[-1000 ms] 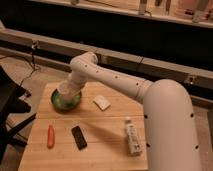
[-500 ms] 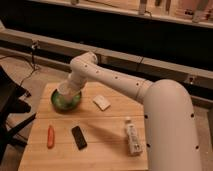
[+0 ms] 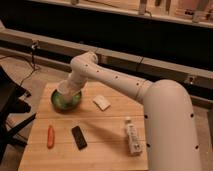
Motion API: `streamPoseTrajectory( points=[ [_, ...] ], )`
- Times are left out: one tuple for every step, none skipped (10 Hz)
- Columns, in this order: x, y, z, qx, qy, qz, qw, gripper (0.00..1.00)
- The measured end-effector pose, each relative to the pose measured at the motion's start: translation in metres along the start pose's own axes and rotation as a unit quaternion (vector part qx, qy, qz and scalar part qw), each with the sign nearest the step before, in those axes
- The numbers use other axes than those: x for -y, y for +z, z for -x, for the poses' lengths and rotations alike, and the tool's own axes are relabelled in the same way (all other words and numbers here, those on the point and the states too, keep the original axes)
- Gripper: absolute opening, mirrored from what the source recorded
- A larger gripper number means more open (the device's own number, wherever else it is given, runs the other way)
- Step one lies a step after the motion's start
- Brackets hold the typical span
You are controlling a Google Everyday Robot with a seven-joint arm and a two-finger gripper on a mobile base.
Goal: Place the ceramic cup in the ceramic bowl
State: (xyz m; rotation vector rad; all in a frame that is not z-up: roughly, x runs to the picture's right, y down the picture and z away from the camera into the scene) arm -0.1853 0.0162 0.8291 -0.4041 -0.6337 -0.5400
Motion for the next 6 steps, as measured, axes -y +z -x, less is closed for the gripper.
streamPoseTrajectory(
  points=[
    [0.0006,0.0004,-0.0003,0.002,0.000,0.000,1.0000,0.69],
    [0.0013,0.0009,0.0002,0.003,0.000,-0.001,1.0000,0.77],
    [0.0017,0.0022,0.0005,0.003,-0.002,-0.001,1.0000,0.80],
    [0.0024,0.0032,0.0012,0.003,-0.004,-0.002,1.0000,0.80],
    [0.0021,0.0044,0.0007,0.000,-0.007,-0.004,1.0000,0.80],
    [0.0021,0.0049,0.0007,-0.002,-0.008,-0.006,0.9999,0.79]
  ],
)
